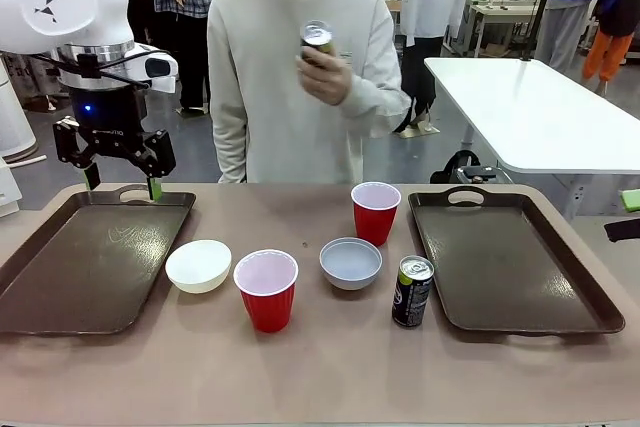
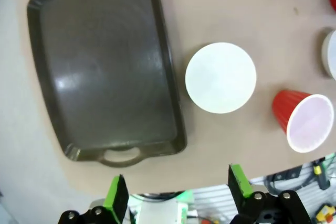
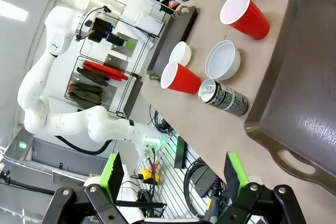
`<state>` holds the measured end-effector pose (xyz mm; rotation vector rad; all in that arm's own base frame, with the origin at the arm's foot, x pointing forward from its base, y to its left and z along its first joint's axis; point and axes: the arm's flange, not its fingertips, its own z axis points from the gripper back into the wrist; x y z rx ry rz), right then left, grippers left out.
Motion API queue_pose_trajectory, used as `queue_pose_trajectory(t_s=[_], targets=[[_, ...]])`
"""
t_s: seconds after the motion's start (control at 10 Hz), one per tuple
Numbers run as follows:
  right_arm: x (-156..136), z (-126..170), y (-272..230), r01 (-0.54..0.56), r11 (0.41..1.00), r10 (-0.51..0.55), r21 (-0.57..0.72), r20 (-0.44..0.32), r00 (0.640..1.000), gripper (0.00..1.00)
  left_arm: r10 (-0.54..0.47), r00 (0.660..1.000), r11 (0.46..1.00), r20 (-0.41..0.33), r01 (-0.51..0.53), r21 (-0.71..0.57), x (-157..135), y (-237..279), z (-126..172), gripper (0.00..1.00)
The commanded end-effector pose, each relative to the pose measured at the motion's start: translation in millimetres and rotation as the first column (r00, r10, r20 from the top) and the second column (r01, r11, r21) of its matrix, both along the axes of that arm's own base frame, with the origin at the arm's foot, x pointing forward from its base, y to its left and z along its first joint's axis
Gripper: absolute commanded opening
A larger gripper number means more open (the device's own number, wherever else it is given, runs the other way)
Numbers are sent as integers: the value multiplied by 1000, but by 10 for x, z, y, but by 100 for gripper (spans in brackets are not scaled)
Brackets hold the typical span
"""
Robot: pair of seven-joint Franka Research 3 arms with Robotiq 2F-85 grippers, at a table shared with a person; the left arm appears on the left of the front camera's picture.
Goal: Prepare tableware on both trays.
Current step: Pick up a Picnic Bowl from the table and place it on a Handle tray.
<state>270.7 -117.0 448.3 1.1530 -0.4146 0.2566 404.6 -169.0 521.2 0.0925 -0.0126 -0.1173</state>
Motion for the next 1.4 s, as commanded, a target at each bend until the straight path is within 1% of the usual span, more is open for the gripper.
queue_pose_trajectory(t_s=[0.0, 0.1, 0.2, 0.3, 0.4, 0.5, 0.6, 0.8, 1.0, 1.2, 1.3], targets=[[-15, -30, -4, -18, 1000, 18, -1, -2, 1000, 100, 3, 1000, 1000, 15, -3, -21, 172, -8, -398, 100], [-15, -30, -4, -18, 1000, 18, -1, -2, 1000, 100, 7, 1000, 998, 4, -7, -64, 254, 15, -625, 100], [-15, -30, -4, -18, 1000, 18, -1, -2, 1000, 100, -11, 1000, 992, -7, 10, -127, 273, 54, -802, 100], [-15, -30, -4, -18, 1000, 18, -1, -2, 1000, 100, -28, 999, 987, -17, 24, -160, 312, 73, -1002, 100], [-15, -30, -4, -18, 1000, 18, -1, -2, 1000, 100, -24, 998, 983, -52, 14, -183, 358, 60, -1239, 100], [-15, -30, -4, -18, 1000, 18, -1, -2, 1000, 100, -29, 999, 973, -41, 19, -231, 388, 58, -1365, 100], [-15, -30, -4, -18, 1000, 18, -1, -2, 1000, 100, -33, 999, 970, -34, 24, -241, 403, 41, -1428, 100], [-15, -30, -4, -18, 1000, 18, -1, -2, 1000, 100, -15, 999, 979, -39, 7, -203, 442, -11, -1543, 100], [-15, -30, -4, -18, 1000, 18, -1, -2, 1000, 100, -7, 997, 977, -71, -8, -211, 488, -47, -1722, 100], [-15, -30, -4, -18, 1000, 18, -1, -2, 1000, 100, -17, 998, 971, -55, 3, -240, 480, -97, -1747, 100], [-15, -30, -4, -18, 1000, 18, -1, -2, 1000, 100, -21, 999, 971, -48, 9, -240, 480, -116, -1740, 84]])
